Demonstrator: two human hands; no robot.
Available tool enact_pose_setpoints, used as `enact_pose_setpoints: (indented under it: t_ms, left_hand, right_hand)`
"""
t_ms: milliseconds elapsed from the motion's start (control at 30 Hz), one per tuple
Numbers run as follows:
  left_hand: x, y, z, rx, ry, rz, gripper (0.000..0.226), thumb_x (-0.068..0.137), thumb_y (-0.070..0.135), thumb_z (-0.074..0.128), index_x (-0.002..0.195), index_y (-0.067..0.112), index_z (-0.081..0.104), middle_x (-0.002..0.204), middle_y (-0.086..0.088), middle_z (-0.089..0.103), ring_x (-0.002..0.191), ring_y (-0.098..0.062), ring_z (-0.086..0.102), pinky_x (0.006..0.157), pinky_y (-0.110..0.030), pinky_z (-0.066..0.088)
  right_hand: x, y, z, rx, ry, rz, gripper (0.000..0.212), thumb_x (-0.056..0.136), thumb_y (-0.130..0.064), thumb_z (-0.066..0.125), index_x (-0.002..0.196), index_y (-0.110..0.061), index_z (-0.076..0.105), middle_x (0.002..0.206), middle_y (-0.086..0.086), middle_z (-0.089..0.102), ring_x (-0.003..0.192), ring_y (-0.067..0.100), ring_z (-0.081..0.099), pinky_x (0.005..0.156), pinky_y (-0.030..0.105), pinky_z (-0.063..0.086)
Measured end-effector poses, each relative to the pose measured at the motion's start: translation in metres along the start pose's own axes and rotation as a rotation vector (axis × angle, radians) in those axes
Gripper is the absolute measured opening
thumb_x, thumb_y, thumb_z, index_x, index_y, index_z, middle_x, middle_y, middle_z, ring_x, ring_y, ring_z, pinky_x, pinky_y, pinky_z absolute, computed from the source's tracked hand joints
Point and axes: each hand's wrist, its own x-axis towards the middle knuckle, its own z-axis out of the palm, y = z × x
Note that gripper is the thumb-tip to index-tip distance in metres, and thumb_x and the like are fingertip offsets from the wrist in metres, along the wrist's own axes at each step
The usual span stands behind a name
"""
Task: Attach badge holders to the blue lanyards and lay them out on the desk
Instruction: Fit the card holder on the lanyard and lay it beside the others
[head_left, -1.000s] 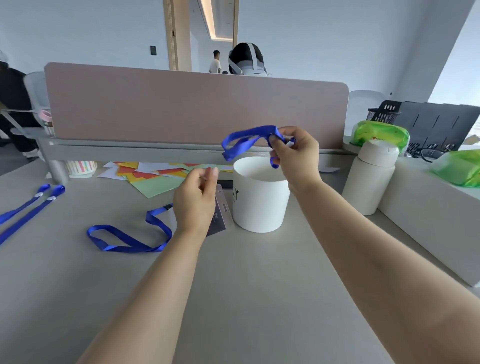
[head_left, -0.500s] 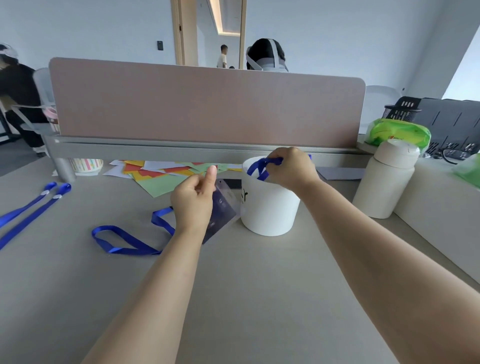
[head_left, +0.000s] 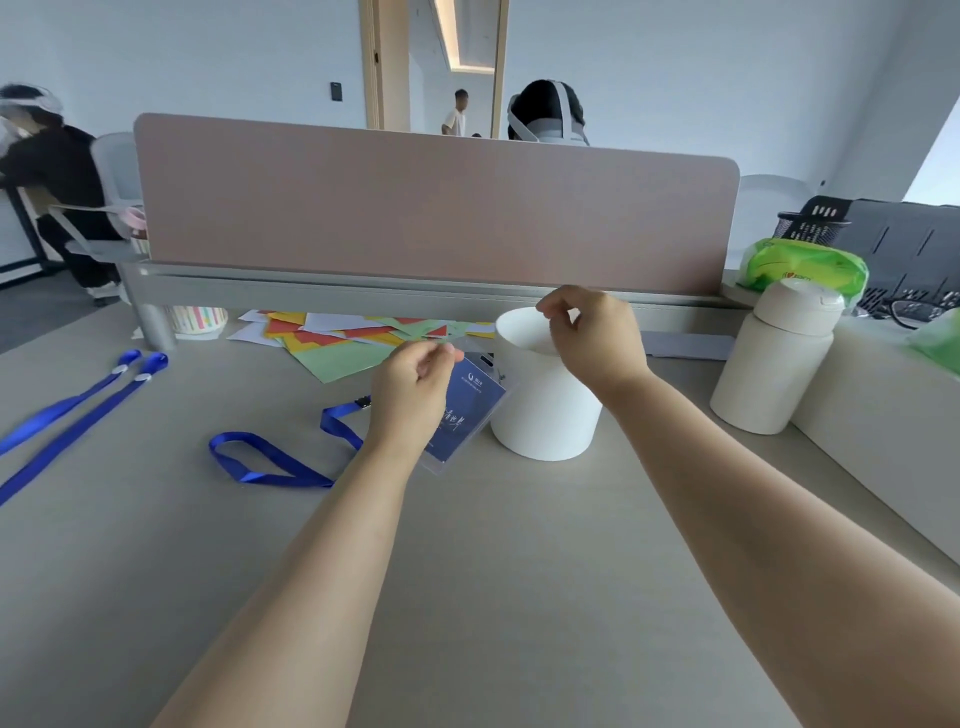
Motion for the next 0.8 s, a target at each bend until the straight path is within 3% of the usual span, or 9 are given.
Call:
enact_pose_setpoints:
  t_ms: [133,233,367,533,667,800]
  left_hand:
    - [-0.011,-0.003,-0.023,0.098,-0.047,-0.041,0.021,0.095,0.022,0.046,0.086,0.019,0.065,0.079,0.017,0.060,0.074,0.000,0.053,0.059,-0.020,0.037]
    - [-0.021,-0.004,-0.045,0.126,-0.050,-0.072,0.022,0.095,0.022,0.045,0.085,0.017,0.065,0.077,0.016,0.060,0.075,-0.004,0.053,0.060,-0.022,0.039]
    - [-0.033,-0.008,-0.077,0.192,-0.014,-0.091,0.022,0.093,0.019,0.046,0.080,0.015,0.063,0.072,0.013,0.059,0.069,-0.006,0.051,0.058,-0.020,0.037]
    - [-0.042,-0.025,-0.111,0.385,0.002,-0.110,0.015,0.089,0.023,0.053,0.079,0.013,0.058,0.074,0.005,0.057,0.071,-0.013,0.051,0.063,-0.024,0.040]
    - [-0.043,-0.039,-0.147,0.646,0.151,-0.117,0.018,0.088,0.026,0.054,0.077,0.012,0.051,0.078,-0.002,0.056,0.074,-0.026,0.055,0.072,-0.036,0.047]
    - [-0.042,-0.047,-0.173,0.790,0.148,-0.125,0.020,0.090,0.028,0.050,0.079,0.011,0.046,0.082,-0.005,0.055,0.076,-0.028,0.056,0.076,-0.040,0.048]
  right_hand:
    - [-0.016,-0.018,0.008,0.135,-0.197,-0.083,0.023,0.086,-0.006,0.049,0.091,-0.016,0.070,0.083,-0.001,0.067,0.062,0.015,0.055,0.058,0.019,0.043]
    - [-0.039,-0.032,0.024,0.184,-0.434,-0.110,0.019,0.087,-0.006,0.053,0.096,-0.010,0.069,0.083,0.002,0.065,0.072,0.018,0.056,0.066,0.011,0.041]
    - [-0.070,-0.046,0.047,0.266,-0.616,-0.078,0.011,0.086,-0.010,0.058,0.090,-0.013,0.067,0.084,0.000,0.064,0.075,0.015,0.057,0.080,0.025,0.046]
    - [-0.093,-0.067,0.071,0.326,-0.729,-0.037,0.017,0.085,-0.003,0.054,0.078,-0.016,0.062,0.074,0.006,0.065,0.055,0.006,0.056,0.053,0.006,0.042]
    - [-0.106,-0.084,0.100,0.290,-0.788,-0.042,0.018,0.085,-0.008,0.056,0.074,-0.020,0.063,0.075,0.004,0.066,0.063,0.013,0.058,0.066,0.021,0.048]
    - [-0.111,-0.091,0.131,0.153,-0.747,-0.062,0.022,0.087,-0.012,0.055,0.106,-0.016,0.066,0.107,0.006,0.067,0.095,0.019,0.060,0.090,0.032,0.050]
